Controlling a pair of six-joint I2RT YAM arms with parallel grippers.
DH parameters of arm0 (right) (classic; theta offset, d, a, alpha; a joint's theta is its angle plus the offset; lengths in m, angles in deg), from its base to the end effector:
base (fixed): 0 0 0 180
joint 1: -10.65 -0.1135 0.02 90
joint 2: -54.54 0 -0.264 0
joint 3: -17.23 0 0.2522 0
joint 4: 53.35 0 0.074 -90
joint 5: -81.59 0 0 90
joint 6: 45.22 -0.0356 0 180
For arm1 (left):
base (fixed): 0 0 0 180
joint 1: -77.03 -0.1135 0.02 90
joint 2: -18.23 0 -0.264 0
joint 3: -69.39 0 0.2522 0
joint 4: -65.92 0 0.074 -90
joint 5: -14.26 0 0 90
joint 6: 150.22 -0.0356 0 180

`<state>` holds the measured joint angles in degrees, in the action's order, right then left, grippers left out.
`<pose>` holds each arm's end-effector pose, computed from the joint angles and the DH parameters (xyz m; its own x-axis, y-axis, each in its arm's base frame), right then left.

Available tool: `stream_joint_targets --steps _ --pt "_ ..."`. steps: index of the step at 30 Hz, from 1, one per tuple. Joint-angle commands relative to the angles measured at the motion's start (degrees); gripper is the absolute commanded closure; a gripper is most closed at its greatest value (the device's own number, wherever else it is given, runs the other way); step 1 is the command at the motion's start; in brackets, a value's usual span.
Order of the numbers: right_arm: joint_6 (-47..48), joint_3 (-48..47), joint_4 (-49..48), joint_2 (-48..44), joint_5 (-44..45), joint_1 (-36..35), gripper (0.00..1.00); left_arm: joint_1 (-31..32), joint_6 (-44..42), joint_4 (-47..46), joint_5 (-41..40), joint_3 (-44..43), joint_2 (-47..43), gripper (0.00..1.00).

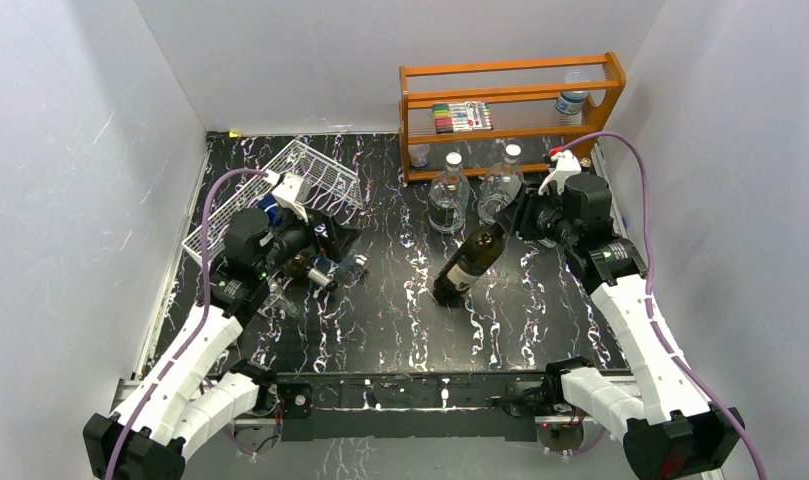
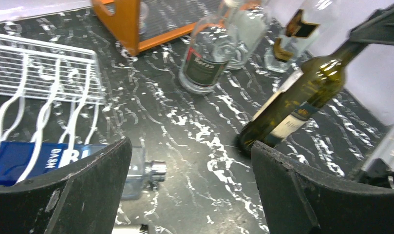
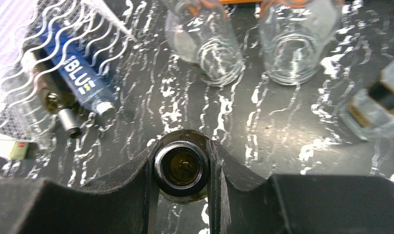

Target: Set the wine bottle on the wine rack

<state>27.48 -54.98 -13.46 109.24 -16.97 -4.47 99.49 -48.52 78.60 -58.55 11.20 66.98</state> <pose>0.2003 0.0596 0.3633 -0.4672 0.1784 -0.8660 -0.2638 0.9067 0.3291 0.1832 -0.0871 0.3472 -0.1805 -0.1350 -0.9743 0.6138 0.7585 -0.2188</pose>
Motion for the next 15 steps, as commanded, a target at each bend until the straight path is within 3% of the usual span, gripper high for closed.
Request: stream_joint_targets --steps 1,10,15 --pt "-4.64 2.39 -9.18 -1.78 -9.05 -0.09 1.00 0.76 4.79 -8.01 9.52 2.69 0.38 0.10" --pt "-11.01 8.35 -12.47 -3.92 -14.82 -0.04 1.00 13.76 3.99 -14.53 4.75 7.15 4.96 0.04" --pt "-9.09 7.87 -11.50 -4.48 -18.46 -0.09 1.00 19.25 1.52 -16.41 5.24 7.86 9.92 0.02"
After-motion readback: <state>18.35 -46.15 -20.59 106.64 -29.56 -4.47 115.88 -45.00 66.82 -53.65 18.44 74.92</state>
